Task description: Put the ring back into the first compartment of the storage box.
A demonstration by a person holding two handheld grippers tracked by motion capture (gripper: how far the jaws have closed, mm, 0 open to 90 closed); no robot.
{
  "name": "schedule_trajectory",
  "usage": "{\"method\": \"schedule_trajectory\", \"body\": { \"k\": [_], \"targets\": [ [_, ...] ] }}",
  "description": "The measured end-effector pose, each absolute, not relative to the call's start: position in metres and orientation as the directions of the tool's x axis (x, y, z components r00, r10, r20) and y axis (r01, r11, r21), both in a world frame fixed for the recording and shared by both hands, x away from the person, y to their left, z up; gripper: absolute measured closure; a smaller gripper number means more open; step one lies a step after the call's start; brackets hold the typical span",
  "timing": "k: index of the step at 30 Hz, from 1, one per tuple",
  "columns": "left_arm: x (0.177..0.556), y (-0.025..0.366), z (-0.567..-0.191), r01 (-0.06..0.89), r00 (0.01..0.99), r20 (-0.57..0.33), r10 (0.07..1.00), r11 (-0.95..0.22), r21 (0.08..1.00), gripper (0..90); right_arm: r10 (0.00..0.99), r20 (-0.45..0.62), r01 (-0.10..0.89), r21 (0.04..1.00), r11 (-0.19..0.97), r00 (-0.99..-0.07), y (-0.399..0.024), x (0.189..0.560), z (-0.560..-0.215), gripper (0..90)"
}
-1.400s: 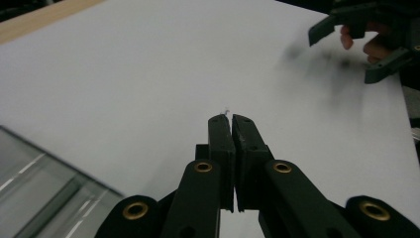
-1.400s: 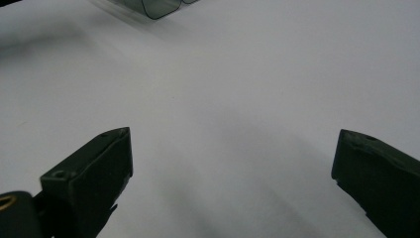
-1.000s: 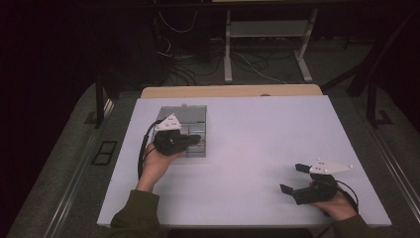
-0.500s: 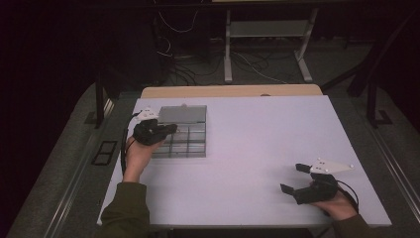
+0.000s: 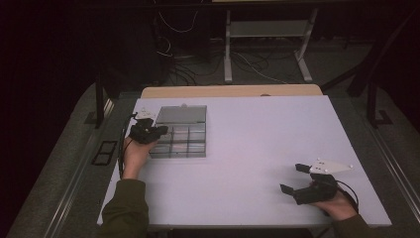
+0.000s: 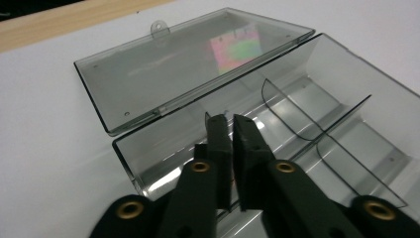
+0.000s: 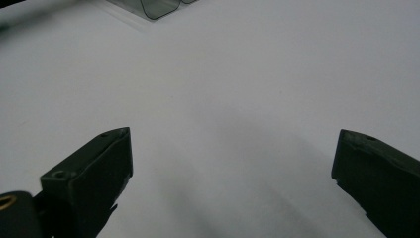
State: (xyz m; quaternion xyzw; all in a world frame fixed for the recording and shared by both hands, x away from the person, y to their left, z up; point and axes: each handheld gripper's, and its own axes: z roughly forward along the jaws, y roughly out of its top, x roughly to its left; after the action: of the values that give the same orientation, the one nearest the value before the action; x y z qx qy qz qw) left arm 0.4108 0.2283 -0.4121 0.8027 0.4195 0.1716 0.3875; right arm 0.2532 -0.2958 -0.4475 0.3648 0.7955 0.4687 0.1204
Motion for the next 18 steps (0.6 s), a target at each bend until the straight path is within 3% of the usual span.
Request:
{"method": "schedule_trajectory", "body": {
  "k": [18],
  "targets": [
    [0.368, 0.211, -0.398, 0.457, 0.692, -0.121, 0.712, -0.302, 0.837, 52.8, 0.7, 0.143, 0.465, 0.835, 0.294, -0.7, -0.296, 0.253, -0.447, 2.3]
  ]
}}
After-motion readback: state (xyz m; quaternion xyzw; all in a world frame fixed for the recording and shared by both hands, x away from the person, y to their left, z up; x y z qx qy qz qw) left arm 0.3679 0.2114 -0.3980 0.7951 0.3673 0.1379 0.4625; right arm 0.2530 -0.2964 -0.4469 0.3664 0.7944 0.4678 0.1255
